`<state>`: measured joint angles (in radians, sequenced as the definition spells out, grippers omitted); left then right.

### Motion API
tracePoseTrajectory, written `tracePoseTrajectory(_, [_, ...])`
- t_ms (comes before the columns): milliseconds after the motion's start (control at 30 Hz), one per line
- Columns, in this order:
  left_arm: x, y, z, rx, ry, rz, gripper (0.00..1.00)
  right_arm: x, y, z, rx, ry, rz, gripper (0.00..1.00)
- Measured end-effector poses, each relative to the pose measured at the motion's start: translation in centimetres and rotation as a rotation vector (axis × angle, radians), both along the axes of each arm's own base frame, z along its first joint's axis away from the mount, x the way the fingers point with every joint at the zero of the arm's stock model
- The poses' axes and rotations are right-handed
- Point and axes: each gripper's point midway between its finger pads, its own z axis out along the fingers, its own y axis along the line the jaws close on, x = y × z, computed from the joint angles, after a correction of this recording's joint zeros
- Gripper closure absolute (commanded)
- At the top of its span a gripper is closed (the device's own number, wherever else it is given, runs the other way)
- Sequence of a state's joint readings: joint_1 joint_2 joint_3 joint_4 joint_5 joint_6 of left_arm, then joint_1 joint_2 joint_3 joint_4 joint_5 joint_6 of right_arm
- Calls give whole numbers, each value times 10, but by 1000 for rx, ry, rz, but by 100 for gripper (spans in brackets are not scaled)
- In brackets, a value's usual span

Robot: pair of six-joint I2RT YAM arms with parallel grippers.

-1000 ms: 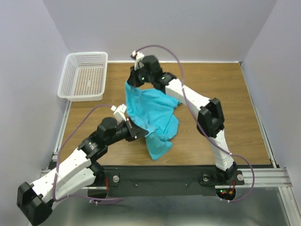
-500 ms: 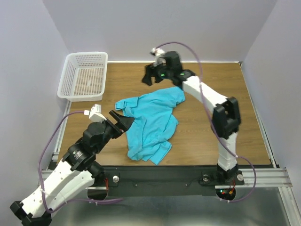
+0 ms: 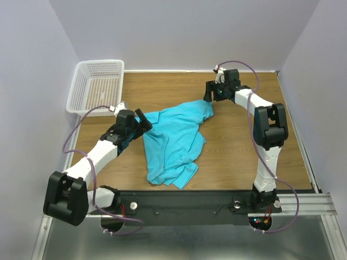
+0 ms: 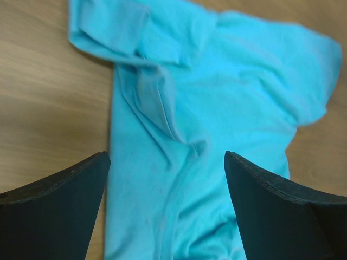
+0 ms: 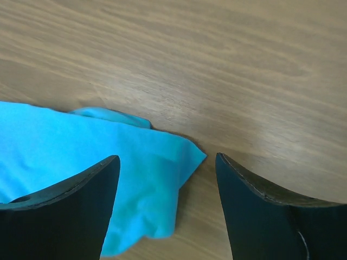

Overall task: Fold and stack the t-shirts
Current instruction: Flatten the tshirt out

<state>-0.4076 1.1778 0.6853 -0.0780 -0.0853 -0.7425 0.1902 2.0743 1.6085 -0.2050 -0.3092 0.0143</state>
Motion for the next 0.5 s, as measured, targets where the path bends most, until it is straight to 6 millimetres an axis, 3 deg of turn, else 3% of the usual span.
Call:
tracePoseTrajectory(67, [15,18,6,-6,-35,54,2,3,3,-22,8,49,-2,27])
tracePoseTrajectory(167, [29,28,12,-18,-65,65,4,9,8,-47,29,108,-12,30])
tracePoseTrajectory(300, [50,29,7,-19,-50,35,10,15,14,-46,67,118,-14,34])
tracePoseTrajectory(500, [68,21,-23,-14,30,-22,17,14,25,-37,133,131,6,41])
